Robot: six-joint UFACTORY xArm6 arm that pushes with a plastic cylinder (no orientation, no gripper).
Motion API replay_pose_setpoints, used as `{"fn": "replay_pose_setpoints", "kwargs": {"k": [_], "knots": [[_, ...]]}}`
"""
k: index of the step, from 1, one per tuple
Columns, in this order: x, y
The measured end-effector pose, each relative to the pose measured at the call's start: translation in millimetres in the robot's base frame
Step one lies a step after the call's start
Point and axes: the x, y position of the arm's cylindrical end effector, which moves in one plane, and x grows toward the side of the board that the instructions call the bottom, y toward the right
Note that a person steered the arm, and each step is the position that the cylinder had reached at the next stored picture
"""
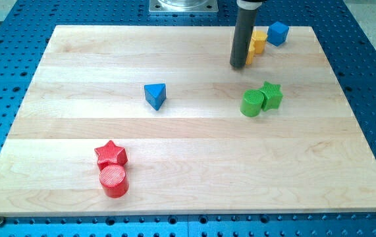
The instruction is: Place your arm at the right center of the board
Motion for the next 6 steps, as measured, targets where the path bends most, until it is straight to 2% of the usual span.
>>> {"fn": "replay_pose_setpoints", "kwargs": {"k": [2, 6], "knots": [[-0.4, -15.1], [7.6, -5.2]]}}
